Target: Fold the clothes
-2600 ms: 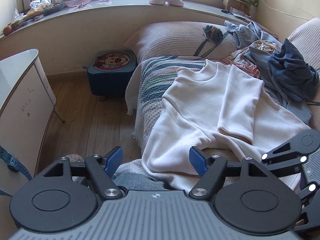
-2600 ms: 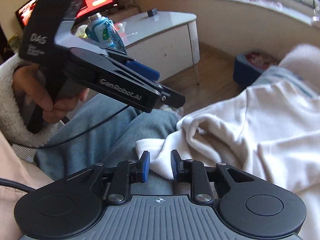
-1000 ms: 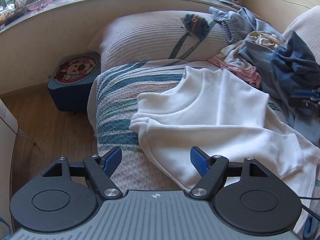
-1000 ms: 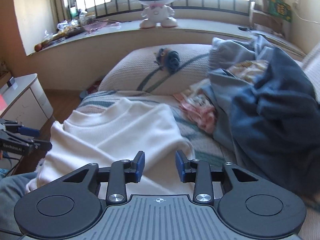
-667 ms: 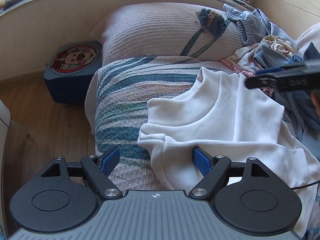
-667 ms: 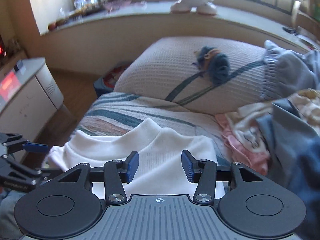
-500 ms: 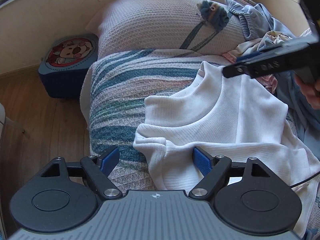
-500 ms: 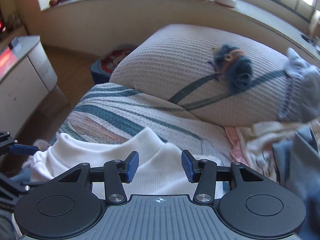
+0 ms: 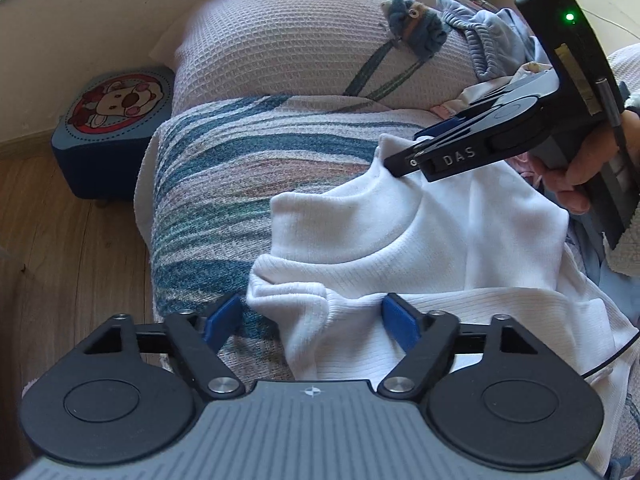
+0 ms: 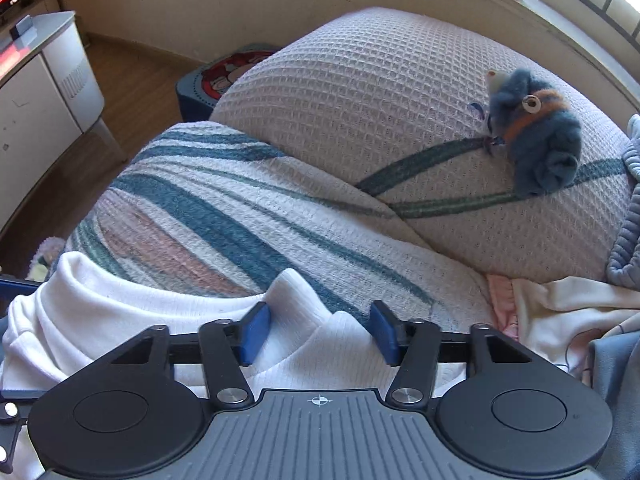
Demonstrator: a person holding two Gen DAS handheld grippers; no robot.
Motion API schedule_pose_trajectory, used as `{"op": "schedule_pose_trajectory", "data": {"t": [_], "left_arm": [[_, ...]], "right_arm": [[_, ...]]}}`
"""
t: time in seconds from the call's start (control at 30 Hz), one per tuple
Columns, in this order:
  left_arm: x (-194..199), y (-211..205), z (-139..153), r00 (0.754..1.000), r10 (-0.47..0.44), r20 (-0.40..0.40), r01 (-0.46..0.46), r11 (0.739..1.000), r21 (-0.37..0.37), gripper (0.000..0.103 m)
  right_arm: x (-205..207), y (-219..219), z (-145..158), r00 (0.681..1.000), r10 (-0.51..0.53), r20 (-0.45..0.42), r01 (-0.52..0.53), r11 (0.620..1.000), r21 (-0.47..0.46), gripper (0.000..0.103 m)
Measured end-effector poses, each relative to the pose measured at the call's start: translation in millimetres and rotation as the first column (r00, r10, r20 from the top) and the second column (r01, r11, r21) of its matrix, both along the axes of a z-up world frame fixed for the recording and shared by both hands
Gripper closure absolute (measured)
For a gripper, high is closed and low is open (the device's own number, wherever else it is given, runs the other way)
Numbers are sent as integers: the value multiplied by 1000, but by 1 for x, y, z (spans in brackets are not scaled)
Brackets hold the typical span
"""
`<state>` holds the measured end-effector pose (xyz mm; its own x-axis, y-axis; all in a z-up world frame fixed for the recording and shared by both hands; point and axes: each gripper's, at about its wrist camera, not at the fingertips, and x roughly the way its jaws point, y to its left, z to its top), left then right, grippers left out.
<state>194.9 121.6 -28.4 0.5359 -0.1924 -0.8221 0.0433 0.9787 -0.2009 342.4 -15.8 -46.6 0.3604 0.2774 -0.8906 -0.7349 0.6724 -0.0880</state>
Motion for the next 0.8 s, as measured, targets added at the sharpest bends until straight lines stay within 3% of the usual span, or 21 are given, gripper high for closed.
{"op": "schedule_pose_trajectory", "data": {"t": [0.07, 0.1, 0.13, 0.3, 0.47, 0.63, 0.8], "left_arm": [[-4, -4, 6, 1000, -21, 19, 22, 1000, -22, 58], [-6, -6, 10, 999, -31, 30, 32, 999, -32, 77], [-10, -6, 15, 998, -30, 46, 32, 999, -39, 83], [-30, -14, 48, 991, -43, 128, 52, 996, -70, 87], [-62, -41, 94, 963, -133, 236, 156, 984, -85, 87], [-102, -91, 125, 911, -272, 311, 307, 949, -68, 87], [-141, -145, 131, 840, -428, 334, 465, 885, -36, 87]], "right_arm": [[-4, 1, 2, 1000, 7, 8, -7, 1000, -7, 67], [-6, 0, 5, 1000, 7, 15, -7, 1000, -10, 74], [-8, -1, 8, 1000, 3, 22, -3, 1000, -11, 80], [-22, -19, 36, 997, -24, 70, 22, 999, 26, 87], [-55, -61, 85, 988, -57, 146, 46, 996, 81, 87], [-100, -122, 133, 972, -113, 204, 89, 988, 125, 87], [-150, -188, 149, 957, -184, 223, 158, 979, 132, 87]]}}
